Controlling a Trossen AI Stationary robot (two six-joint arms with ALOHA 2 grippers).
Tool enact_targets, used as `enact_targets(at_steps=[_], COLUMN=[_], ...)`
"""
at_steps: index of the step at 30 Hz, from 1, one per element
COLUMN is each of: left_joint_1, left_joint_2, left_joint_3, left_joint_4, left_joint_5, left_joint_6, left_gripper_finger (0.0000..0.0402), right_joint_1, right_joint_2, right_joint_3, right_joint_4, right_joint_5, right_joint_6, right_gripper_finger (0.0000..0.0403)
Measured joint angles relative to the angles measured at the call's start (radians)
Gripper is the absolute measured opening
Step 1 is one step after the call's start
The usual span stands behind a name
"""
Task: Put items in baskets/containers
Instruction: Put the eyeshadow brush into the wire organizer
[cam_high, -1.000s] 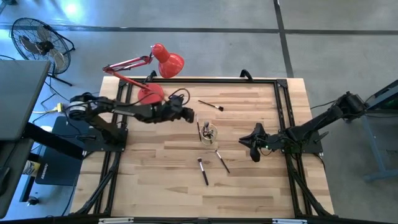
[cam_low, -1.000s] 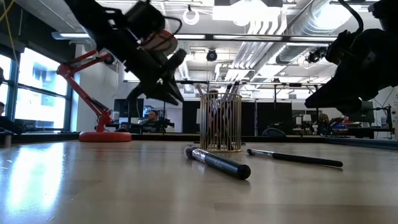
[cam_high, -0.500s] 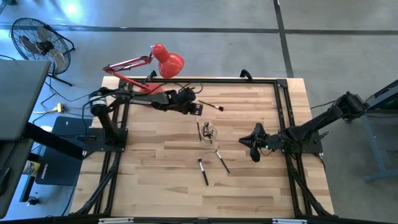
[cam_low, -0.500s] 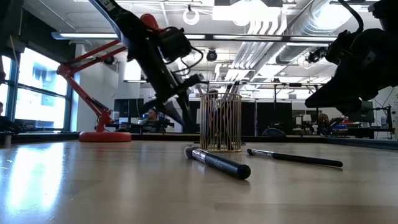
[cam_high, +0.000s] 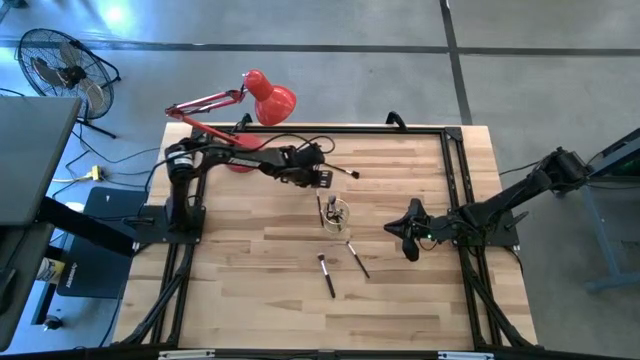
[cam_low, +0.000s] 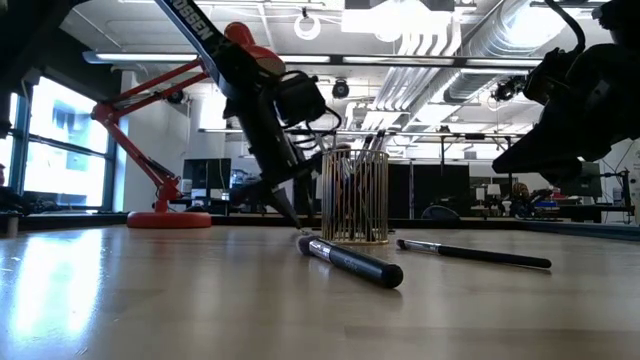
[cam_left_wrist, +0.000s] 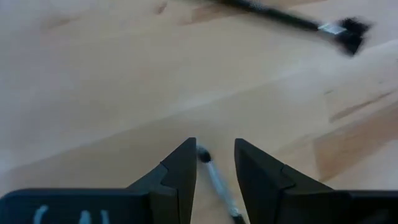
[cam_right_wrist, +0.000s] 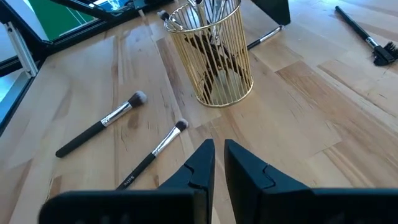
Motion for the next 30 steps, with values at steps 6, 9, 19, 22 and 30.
enact_targets(at_steps=[6,9,19,22,30], left_joint_1=[0.000,0.000,-0.001,0.000,-0.001], left_joint_2=[0.028,0.041,0.051,0.052,0.052], left_joint_3=[0.002,0.002,0.000,-0.002,-0.001], left_joint_4=[0.001,0.002,-0.009,-0.015,-0.047], left_joint_5=[-0.027,-0.035,-0.048,-0.041,-0.061], left_joint_6=[-0.025,-0.026,-0.026,-0.026,0.004], left_gripper_finger=[0.0107,0.0107,0.0068,0.0027,0.0005], right_joint_1=[0.000,0.000,0.000,0.000,0.000], right_joint_2=[0.000,0.000,0.000,0.000,0.000], right_joint_3=[0.000,0.000,0.000,0.000,0.000], right_joint_4=[0.002,0.003,0.003,0.003,0.008], right_joint_5=[-0.001,-0.001,-0.001,-0.001,-0.021], right_joint_6=[-0.001,-0.002,-0.002,-0.002,0.001], right_gripper_finger=[0.0032,0.0032,0.0032,0.0032,0.0032])
